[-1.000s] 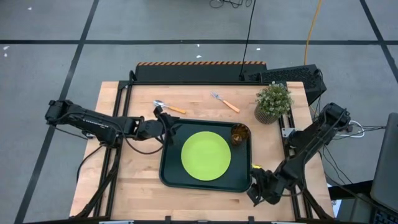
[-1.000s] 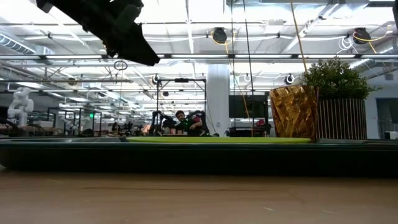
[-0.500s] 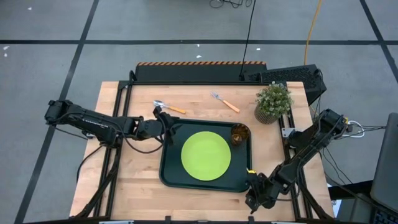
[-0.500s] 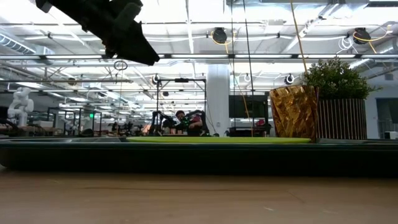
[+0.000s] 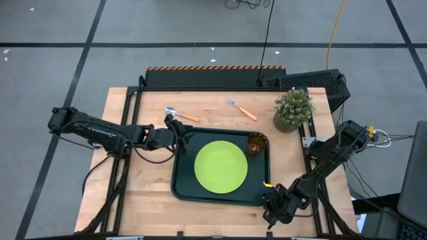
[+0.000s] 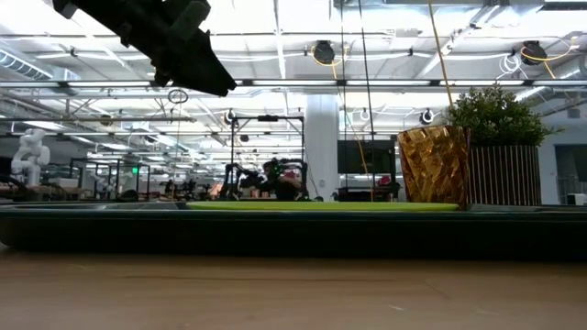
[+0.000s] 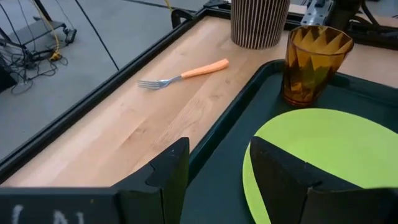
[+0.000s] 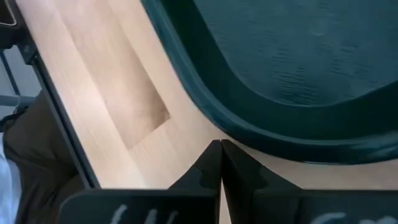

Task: Pick and place plate/cup/fork/spoon on tray
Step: Adjust the black tray on the table

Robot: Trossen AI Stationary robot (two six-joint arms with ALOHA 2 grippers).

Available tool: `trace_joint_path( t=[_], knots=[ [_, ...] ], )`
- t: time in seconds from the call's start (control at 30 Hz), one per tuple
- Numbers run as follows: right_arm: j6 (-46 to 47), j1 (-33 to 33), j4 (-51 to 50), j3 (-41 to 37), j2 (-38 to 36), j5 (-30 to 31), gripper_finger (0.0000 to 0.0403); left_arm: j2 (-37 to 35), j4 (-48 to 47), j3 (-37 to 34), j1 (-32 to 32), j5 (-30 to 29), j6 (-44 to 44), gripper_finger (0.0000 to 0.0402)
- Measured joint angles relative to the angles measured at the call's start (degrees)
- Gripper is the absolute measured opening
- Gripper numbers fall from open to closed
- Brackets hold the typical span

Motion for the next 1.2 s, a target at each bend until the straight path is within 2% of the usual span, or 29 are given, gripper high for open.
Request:
trace_joint_path(
  t=[1.2],
  knots=[
    [-0.8,-1.1,-1.7,-2.8,-0.9,2.9,0.0,0.0,0.9,0.0,0.0,0.0,0.9,0.0175]
  ],
)
